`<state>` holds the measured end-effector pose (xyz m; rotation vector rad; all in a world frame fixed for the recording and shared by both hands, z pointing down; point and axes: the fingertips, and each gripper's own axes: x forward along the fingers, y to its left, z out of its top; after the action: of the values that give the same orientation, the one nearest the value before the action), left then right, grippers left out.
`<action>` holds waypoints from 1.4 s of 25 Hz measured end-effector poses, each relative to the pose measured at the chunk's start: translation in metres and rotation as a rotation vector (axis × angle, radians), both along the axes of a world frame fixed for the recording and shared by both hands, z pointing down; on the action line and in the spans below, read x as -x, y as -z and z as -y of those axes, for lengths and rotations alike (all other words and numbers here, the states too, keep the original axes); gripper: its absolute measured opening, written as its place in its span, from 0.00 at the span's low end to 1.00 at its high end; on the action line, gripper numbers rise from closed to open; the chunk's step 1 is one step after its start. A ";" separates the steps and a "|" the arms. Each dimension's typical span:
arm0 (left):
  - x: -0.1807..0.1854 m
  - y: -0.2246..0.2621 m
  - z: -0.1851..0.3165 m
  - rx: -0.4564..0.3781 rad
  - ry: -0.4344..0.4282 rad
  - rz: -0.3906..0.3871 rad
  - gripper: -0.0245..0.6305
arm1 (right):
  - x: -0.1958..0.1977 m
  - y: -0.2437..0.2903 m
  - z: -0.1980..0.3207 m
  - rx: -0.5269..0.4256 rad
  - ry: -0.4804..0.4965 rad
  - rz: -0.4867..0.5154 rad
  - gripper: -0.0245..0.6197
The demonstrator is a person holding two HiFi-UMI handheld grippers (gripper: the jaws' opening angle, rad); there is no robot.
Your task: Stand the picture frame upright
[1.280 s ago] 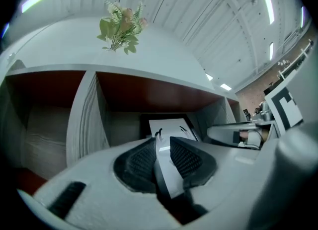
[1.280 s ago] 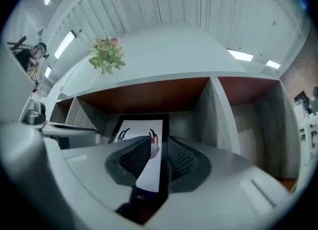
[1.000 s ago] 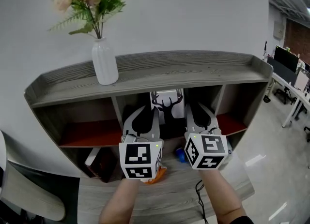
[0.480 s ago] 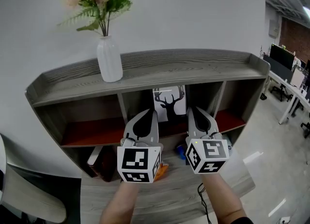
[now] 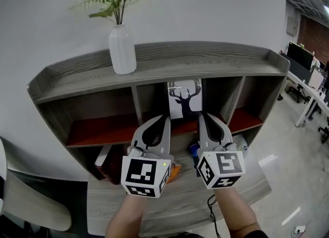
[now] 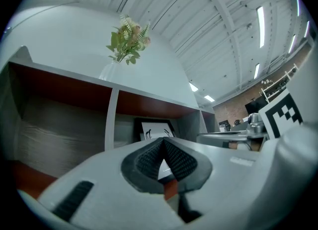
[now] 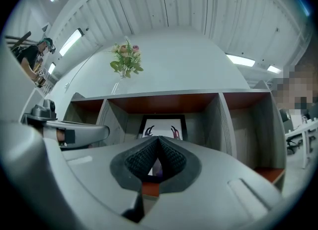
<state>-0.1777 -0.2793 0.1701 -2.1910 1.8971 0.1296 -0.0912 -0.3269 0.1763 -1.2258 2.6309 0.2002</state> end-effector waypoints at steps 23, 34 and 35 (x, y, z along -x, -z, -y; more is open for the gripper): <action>0.006 -0.054 -0.059 0.083 -0.045 -0.044 0.04 | 0.021 -0.049 -0.073 0.087 0.081 -0.034 0.04; 0.010 -0.090 -0.073 0.153 -0.045 -0.063 0.04 | 0.033 -0.085 -0.093 0.148 0.117 -0.054 0.04; 0.010 -0.094 -0.073 0.163 -0.047 -0.066 0.04 | 0.034 -0.088 -0.094 0.153 0.118 -0.059 0.04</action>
<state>-0.1879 -0.2065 0.2638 -2.3658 1.9548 0.0575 -0.1249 -0.2332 0.2646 -1.1205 2.8045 0.0153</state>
